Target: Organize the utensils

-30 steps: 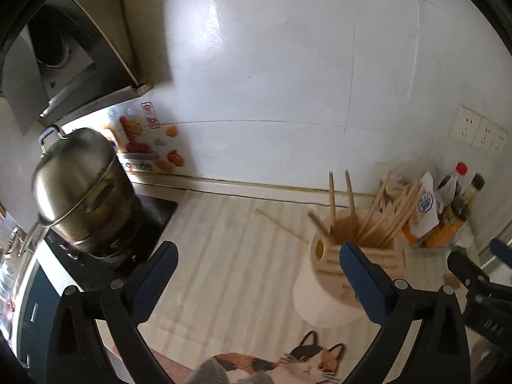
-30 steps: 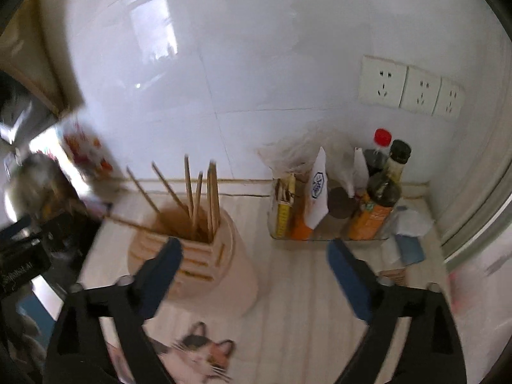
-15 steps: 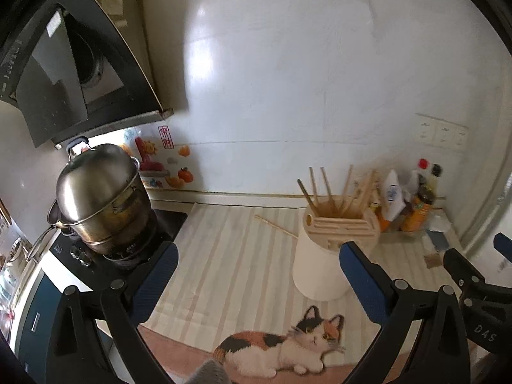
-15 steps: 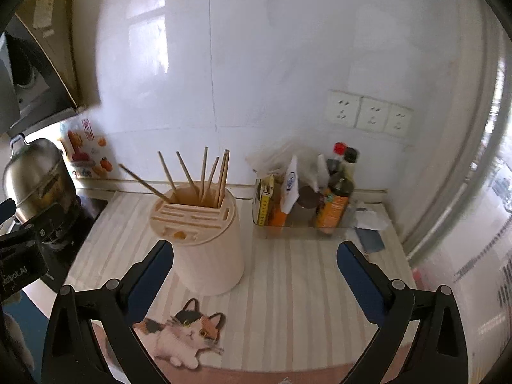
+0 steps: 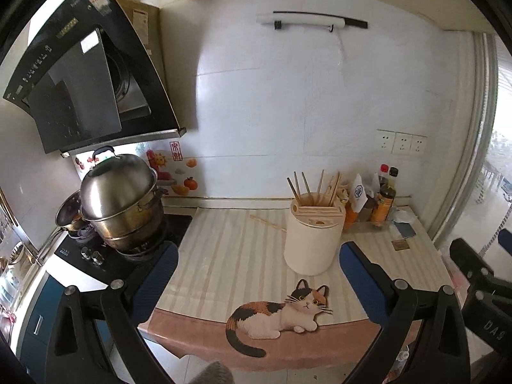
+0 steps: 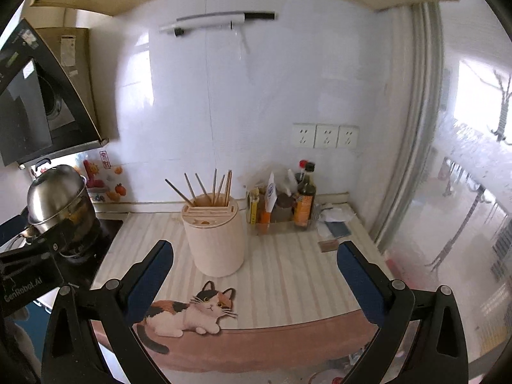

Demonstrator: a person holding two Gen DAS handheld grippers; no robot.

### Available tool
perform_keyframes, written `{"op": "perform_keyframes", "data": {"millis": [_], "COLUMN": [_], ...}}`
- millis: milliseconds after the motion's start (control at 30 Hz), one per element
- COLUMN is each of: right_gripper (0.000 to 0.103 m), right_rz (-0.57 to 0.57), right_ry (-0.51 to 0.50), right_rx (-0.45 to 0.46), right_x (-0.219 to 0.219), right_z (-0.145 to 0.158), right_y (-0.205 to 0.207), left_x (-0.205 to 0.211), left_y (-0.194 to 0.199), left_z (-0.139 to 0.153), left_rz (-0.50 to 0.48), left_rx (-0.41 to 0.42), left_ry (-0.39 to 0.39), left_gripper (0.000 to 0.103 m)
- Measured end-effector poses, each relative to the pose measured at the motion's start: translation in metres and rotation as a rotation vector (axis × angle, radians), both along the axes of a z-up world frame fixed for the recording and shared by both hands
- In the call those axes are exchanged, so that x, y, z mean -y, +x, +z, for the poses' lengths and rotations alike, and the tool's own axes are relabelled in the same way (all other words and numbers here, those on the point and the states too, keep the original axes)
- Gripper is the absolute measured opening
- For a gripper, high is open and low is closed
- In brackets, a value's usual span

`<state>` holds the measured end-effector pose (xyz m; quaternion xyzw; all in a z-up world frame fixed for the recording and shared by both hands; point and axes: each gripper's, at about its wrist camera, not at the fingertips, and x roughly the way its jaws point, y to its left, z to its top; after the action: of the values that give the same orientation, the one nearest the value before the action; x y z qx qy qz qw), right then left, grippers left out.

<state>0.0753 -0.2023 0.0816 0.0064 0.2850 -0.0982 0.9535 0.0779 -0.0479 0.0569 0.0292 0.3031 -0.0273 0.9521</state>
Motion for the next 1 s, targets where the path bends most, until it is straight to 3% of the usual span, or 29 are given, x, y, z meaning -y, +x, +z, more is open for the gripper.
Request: {"op": "perform_keyframes", "data": {"millis": [300,1000], "right_gripper": [0.103,0.103], "right_rz": [0.008,0.031], "right_ry": [-0.026,-0.005], "right_rx": [0.042,0.02], "right_x": [0.0,0.021], "right_z": [0.024,0.017], "right_y": [-0.024,-0.019], "left_x": [0.001,0.02], "left_y": [-0.02,-0.027], "left_z": [0.01,0.01], "left_rz": [0.033,0.075], "left_rx": [0.027,0.014], "left_ry": [-0.01,0.01], "left_gripper": [0.103,0.103]}}
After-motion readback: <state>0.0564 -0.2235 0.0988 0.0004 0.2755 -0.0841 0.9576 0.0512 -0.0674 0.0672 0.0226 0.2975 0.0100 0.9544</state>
